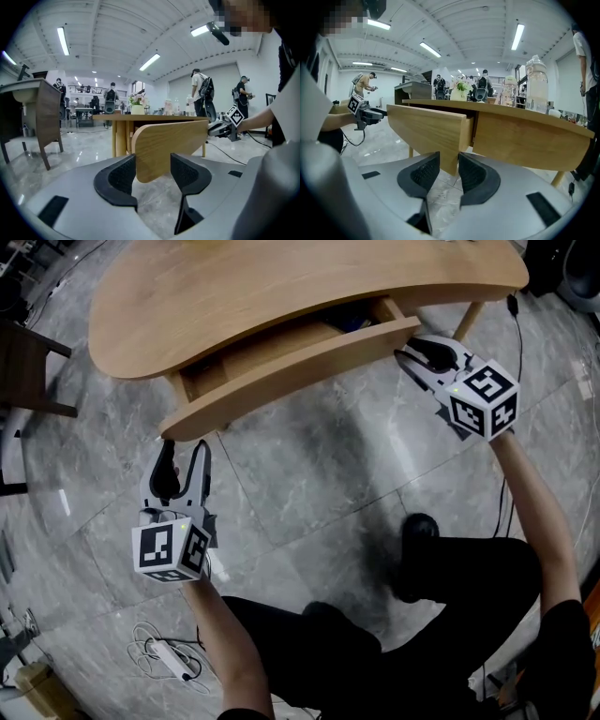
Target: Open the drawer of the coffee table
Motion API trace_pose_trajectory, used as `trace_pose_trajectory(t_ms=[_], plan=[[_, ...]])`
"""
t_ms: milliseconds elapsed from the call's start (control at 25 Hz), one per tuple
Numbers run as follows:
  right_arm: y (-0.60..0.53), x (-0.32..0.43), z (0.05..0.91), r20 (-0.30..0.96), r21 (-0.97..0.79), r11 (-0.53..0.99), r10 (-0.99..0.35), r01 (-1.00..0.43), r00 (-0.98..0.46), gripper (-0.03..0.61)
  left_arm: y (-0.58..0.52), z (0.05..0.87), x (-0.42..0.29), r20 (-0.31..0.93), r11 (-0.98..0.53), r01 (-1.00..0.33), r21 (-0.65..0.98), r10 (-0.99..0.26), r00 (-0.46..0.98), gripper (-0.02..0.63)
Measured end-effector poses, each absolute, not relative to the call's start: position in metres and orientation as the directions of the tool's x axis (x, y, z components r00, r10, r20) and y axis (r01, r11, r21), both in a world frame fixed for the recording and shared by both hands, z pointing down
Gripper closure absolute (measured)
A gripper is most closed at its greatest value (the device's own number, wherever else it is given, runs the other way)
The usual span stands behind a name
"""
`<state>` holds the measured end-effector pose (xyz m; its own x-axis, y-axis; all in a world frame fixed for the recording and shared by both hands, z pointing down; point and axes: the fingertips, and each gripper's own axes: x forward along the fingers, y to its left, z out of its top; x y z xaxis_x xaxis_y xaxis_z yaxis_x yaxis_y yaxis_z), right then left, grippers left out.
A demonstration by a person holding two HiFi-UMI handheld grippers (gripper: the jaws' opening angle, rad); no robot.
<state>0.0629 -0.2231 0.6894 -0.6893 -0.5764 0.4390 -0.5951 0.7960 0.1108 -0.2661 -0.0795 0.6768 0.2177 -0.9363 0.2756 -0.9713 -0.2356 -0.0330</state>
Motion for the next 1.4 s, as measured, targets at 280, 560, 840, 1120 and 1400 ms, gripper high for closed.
trace_pose_trajectory(t_ms=[280,560,840,1120,1400], plan=[[-0.215,0.062,0.683,0.454,0.074,0.818,-0.538,-0.571,-0.711,0.461,-0.069,0.671,-0.272,0.262,-0.202,-0.978,-0.045,-0.948,0.184,0.414],[-0.216,0.064,0.682,0.497,0.048,0.851,-0.474,-0.523,-0.727,0.496,-0.068,0.671,-0.281,0.265,-0.164,-0.983,-0.085,-0.955,0.137,0.5],[-0.219,0.066,0.682,0.473,0.054,0.845,-0.492,-0.533,-0.731,0.5,-0.076,0.672,-0.28,0.246,-0.156,-0.981,-0.118,-0.961,0.124,0.448],[-0.216,0.065,0.687,0.477,0.072,0.837,-0.506,-0.542,-0.719,0.5,-0.085,0.678,-0.269,0.25,-0.174,-0.976,-0.135,-0.959,0.136,0.348],[-0.216,0.069,0.691,0.461,0.073,0.832,-0.517,-0.55,-0.722,0.482,-0.087,0.678,-0.272,0.224,-0.176,-0.969,-0.175,-0.965,0.135,0.296]])
